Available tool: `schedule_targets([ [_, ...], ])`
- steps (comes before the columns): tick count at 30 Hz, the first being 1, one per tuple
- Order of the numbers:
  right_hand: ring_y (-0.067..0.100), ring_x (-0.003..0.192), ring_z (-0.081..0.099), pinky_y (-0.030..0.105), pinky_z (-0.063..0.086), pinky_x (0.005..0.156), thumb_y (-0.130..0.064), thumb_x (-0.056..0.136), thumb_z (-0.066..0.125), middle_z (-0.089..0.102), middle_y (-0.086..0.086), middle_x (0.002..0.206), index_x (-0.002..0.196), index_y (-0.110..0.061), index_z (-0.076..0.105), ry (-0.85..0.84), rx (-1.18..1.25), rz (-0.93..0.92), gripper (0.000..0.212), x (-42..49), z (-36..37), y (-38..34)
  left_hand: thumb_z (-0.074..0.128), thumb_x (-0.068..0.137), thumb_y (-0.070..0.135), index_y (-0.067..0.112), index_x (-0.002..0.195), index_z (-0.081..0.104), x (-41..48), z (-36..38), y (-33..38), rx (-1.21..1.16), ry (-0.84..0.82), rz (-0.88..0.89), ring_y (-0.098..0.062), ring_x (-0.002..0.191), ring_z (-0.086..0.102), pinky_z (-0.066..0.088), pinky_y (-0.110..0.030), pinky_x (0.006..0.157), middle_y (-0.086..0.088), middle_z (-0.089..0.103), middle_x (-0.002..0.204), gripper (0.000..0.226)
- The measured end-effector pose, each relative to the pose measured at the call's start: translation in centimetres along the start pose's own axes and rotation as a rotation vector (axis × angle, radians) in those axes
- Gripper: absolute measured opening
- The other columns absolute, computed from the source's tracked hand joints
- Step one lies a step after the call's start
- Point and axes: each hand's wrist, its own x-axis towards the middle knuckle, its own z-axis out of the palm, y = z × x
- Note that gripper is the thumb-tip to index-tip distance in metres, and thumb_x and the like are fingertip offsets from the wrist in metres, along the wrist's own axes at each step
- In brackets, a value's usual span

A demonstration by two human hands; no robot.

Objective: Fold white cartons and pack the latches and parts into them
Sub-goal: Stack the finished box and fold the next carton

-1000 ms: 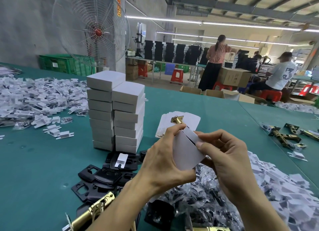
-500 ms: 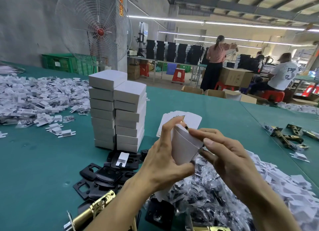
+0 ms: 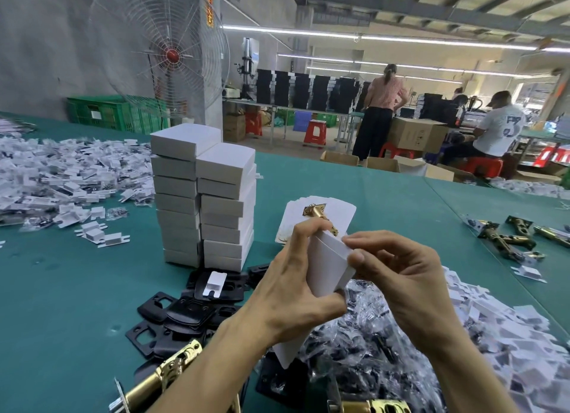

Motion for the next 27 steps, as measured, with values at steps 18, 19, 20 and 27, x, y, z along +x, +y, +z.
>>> schedule_targets([
  [18, 0.016, 0.079, 0.071, 0.03, 0.059, 0.057, -0.038, 0.074, 0.071, 0.075, 0.001, 0.088, 0.081, -0.027, 0.074, 0.015, -0.16, 0.046, 0.013, -0.2, 0.51, 0.05, 0.065, 0.065, 0.043, 0.054, 0.119, 0.028, 0.09, -0.23, -0.66, 0.033, 0.049, -0.016, -0.017, 0.076, 0.061, 0.057, -0.036, 0.06, 0.013, 0.051, 0.101, 0.066],
  [19, 0.015, 0.078, 0.071, 0.029, 0.059, 0.056, -0.04, 0.074, 0.072, 0.075, 0.001, 0.087, 0.081, -0.028, 0.074, 0.008, -0.177, 0.041, 0.014, -0.18, 0.46, 0.0, 0.064, 0.066, 0.044, 0.053, 0.12, 0.028, 0.06, -0.25, -0.67, 0.046, 0.037, -0.017, -0.017, 0.076, 0.061, 0.057, -0.036, 0.059, 0.013, 0.05, 0.102, 0.066],
  [20, 0.015, 0.078, 0.071, 0.028, 0.058, 0.056, -0.041, 0.073, 0.072, 0.075, 0.0, 0.087, 0.082, -0.028, 0.074, 0.0, -0.19, 0.04, 0.015, -0.15, 0.42, -0.03, 0.063, 0.066, 0.044, 0.053, 0.121, 0.027, 0.02, -0.27, -0.69, 0.057, 0.029, -0.019, -0.017, 0.076, 0.061, 0.057, -0.036, 0.059, 0.013, 0.05, 0.102, 0.066],
  [27, 0.018, 0.086, 0.073, 0.032, 0.062, 0.064, -0.033, 0.077, 0.069, 0.075, 0.002, 0.093, 0.086, -0.026, 0.076, -0.06, -0.11, 0.06, 0.013, -0.04, -0.13, 0.25, 0.064, 0.065, 0.038, 0.051, 0.12, 0.031, 0.11, -0.36, -0.3, -0.042, 0.027, -0.045, -0.022, 0.083, 0.062, 0.059, -0.04, 0.058, 0.009, 0.051, 0.113, 0.066],
])
